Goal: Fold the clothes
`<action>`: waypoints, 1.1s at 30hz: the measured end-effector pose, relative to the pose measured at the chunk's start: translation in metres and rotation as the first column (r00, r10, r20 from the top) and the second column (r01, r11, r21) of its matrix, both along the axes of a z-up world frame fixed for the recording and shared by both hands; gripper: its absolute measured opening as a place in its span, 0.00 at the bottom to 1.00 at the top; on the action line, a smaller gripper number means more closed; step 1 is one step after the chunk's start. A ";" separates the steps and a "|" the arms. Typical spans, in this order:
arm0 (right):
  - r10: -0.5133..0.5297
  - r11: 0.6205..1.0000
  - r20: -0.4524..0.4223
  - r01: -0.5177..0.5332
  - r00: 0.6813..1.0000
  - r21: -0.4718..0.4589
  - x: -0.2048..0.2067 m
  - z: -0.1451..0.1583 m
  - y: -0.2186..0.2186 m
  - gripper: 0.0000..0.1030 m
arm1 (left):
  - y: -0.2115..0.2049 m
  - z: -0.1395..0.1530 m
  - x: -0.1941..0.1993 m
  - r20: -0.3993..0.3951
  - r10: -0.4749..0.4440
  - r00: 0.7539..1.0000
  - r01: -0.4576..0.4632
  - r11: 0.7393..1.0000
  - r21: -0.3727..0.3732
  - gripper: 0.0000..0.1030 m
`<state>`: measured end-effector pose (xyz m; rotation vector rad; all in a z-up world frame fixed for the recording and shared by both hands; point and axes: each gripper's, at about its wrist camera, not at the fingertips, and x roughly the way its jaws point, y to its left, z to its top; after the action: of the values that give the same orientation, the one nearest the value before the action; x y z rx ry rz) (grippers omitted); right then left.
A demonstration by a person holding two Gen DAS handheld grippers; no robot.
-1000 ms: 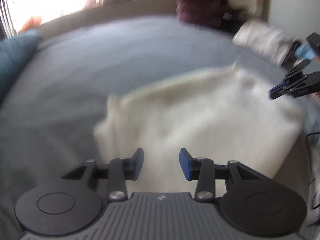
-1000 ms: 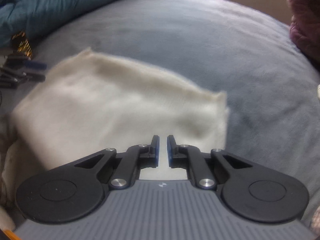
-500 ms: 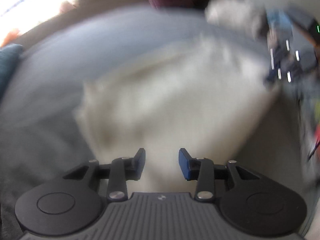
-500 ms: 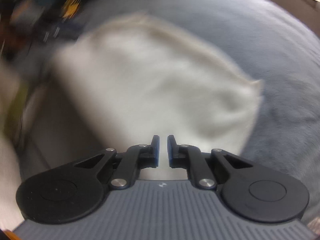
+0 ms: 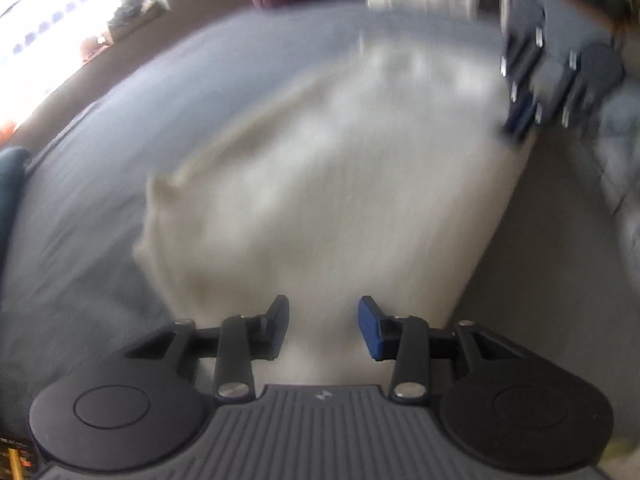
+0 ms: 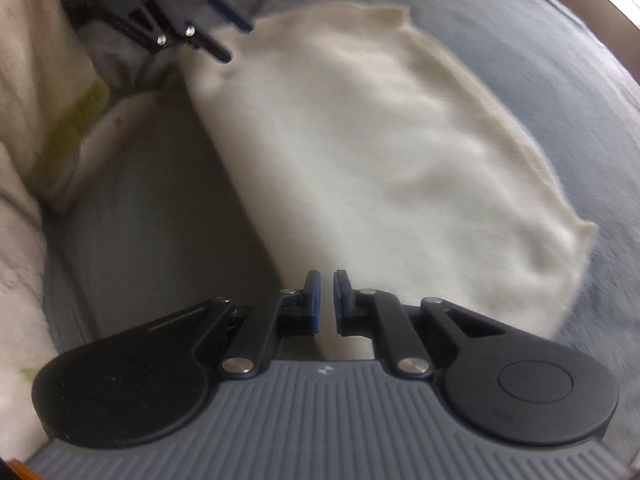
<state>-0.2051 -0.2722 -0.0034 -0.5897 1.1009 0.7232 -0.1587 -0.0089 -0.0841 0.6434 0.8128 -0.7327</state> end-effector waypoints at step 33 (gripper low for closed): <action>-0.232 0.964 0.005 0.229 0.973 0.137 0.034 -0.001 0.007 0.07 | -0.048 0.012 0.019 -0.044 0.153 0.987 -0.159 0.963 -0.218 0.46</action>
<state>-0.1709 -0.2653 -0.0045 -0.3452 1.0706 0.5818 -0.1393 -0.0568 -0.0718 0.3657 0.7842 -0.6773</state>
